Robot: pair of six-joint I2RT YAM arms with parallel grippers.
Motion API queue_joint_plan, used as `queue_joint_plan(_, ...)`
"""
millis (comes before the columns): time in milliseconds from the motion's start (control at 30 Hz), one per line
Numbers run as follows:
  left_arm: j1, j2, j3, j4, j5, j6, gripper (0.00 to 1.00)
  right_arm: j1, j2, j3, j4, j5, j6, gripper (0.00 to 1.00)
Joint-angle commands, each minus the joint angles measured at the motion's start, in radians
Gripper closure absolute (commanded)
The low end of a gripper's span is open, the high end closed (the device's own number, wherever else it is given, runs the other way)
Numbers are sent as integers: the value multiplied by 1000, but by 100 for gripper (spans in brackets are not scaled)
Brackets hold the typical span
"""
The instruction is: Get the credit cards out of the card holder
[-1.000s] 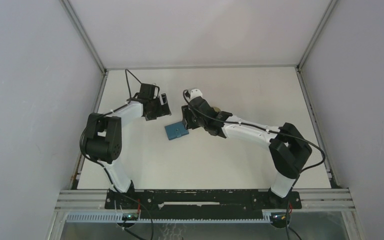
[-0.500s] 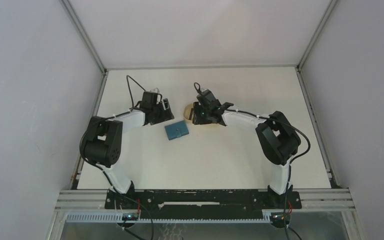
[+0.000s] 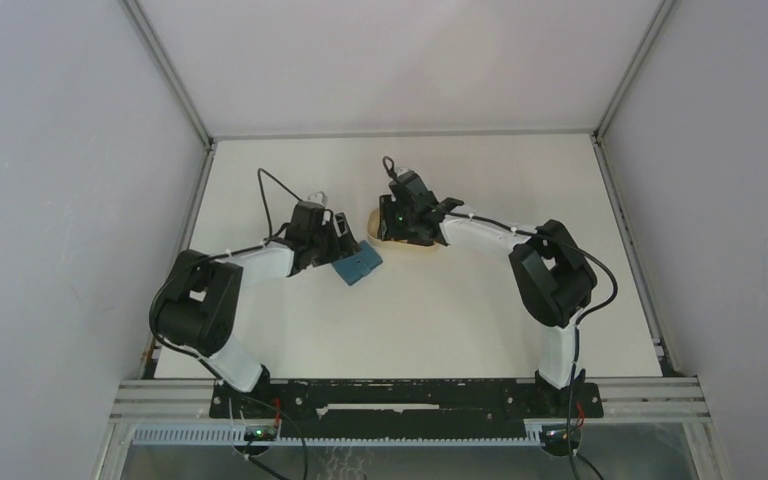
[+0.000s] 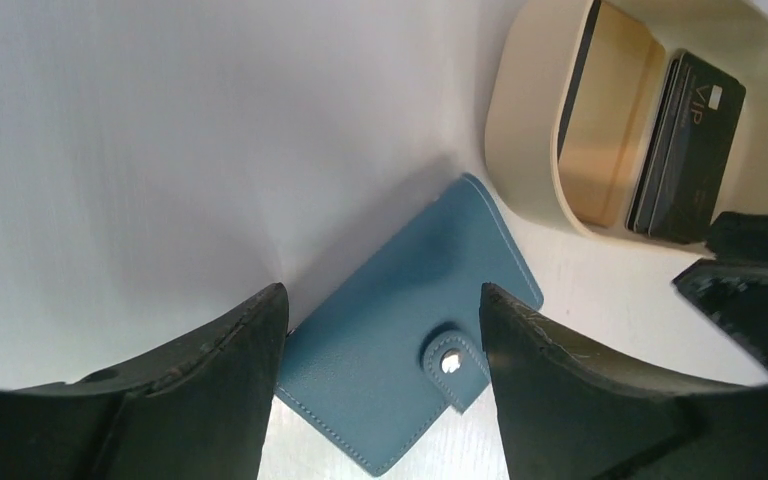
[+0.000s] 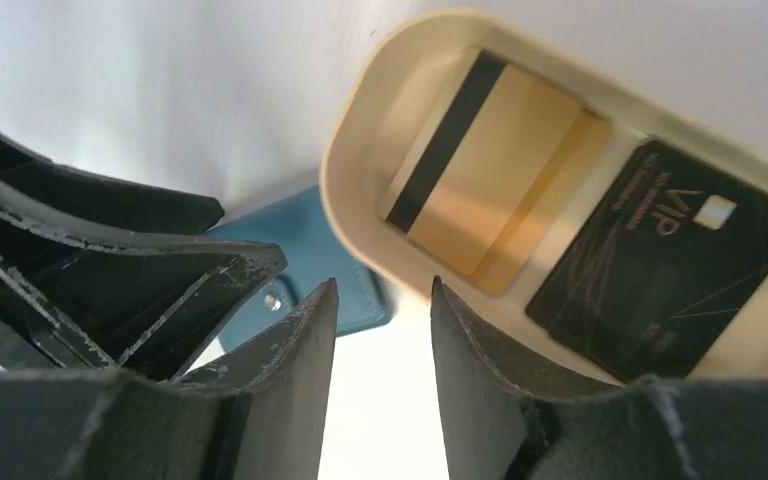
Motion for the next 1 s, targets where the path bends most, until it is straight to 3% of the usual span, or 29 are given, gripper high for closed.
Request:
queue_joint_plan(0,-18,-58,-79,-48,20,-63,25,77,-89,-24,50,5,-75,51)
queue_joint_plan(200,-22,-133,-152,-58,-5,-84,25,171,-81,-51,66,17,-187,43)
queue_joint_plan(367,-13,-179,-150,-160,-128,-44,23,194,-49,-58,77,55,-251,39)
queue_joint_plan(467,20,-166,-140,-182,-126,-24,22,199,-30,-41,76,87,-280,38)
queue_joint_plan(967,32,-109,-150,-155,-105,-30,27,218,96,58,46,95,-337,44)
